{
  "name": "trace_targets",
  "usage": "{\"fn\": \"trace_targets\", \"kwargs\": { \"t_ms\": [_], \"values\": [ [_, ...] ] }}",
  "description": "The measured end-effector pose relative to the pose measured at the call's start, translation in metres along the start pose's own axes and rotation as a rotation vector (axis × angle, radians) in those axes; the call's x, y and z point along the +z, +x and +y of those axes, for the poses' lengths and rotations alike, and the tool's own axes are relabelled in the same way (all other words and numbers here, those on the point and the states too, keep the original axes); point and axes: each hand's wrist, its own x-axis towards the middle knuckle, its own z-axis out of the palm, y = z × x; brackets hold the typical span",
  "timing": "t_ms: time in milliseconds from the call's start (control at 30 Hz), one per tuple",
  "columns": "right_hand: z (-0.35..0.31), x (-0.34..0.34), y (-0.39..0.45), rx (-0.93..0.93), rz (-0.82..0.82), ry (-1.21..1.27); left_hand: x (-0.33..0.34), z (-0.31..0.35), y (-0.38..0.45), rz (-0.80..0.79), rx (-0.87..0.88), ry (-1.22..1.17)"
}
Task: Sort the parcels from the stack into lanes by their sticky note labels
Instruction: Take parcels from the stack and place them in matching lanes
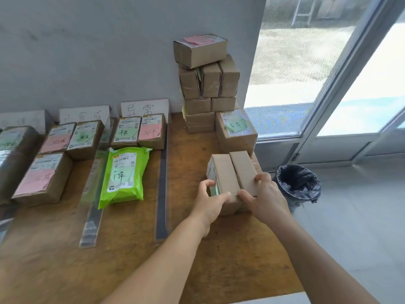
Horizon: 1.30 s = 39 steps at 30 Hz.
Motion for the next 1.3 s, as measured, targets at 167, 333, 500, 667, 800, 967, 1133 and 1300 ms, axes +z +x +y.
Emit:
{"fn": "trace_targets", "kwargs": {
  "t_ms": [167, 333, 500, 667, 800, 967, 1133, 1300],
  "values": [
    [0.004, -0.007, 0.005, 0.020, -0.018, -0.014, 0.005, 0.001, -0.002, -0.012, 0.007, -0.068],
    [0.009, -0.009, 0.012, 0.070, -0.054, 0.024, -0.004, 0.008, -0.003, 0.207, 0.172, 0.196],
    [0.016, -0.013, 0.023, 0.121, -0.079, -0.013, -0.010, 0.008, -0.001, 0.418, 0.203, 0.679],
    [0.018, -0.006, 0.022, 0.048, -0.120, -0.072, -0.006, -0.005, -0.001, 0.468, 0.263, 0.757],
    [0.017, -0.002, 0.019, 0.073, -0.153, -0.003, -0.015, -0.011, 0.000, 0.403, 0.295, 0.697],
    [0.010, 0.000, 0.022, 0.088, -0.158, 0.001, -0.022, -0.011, 0.002, 0.317, 0.161, 0.624],
    [0.006, 0.006, 0.022, 0.132, -0.204, -0.016, -0.024, -0.008, 0.003, 0.220, 0.114, 0.529],
    [0.007, 0.003, 0.020, 0.097, -0.150, 0.068, -0.022, 0.003, 0.000, 0.238, 0.162, 0.480]
  ]
}}
